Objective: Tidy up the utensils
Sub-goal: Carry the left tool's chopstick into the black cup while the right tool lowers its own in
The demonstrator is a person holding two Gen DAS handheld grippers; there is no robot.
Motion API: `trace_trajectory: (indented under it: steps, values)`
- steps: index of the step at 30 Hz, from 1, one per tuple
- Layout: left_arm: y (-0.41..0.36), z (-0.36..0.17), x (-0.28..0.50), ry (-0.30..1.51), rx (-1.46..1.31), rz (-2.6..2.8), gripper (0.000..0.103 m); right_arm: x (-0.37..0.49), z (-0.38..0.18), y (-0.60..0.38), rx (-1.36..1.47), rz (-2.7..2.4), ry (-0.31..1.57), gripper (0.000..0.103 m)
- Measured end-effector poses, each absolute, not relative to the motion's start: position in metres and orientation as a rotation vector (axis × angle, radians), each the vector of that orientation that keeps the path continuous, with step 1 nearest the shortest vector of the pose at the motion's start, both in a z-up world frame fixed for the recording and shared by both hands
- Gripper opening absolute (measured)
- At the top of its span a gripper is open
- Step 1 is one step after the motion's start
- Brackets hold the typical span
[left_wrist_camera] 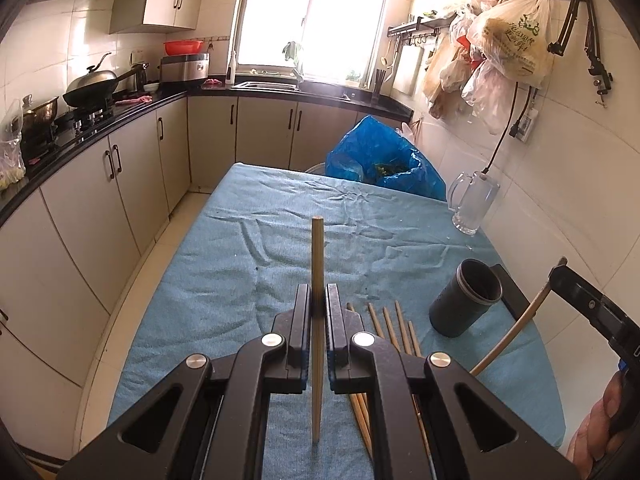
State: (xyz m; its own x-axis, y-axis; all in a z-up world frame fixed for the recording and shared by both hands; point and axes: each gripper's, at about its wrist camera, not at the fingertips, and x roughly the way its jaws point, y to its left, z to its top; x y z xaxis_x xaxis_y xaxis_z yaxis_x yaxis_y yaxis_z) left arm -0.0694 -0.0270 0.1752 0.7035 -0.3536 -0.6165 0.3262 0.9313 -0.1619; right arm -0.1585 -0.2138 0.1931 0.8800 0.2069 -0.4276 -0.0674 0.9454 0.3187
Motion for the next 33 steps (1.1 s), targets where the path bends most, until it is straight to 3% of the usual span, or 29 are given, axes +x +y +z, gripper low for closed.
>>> trace_trajectory:
  steps: [33]
  values:
    - [-0.086, 0.234, -0.056, 0.656, -0.001, -0.523, 0.006, -0.181, 0.263, -0.275, 0.306, 0.001, 0.326, 0.007]
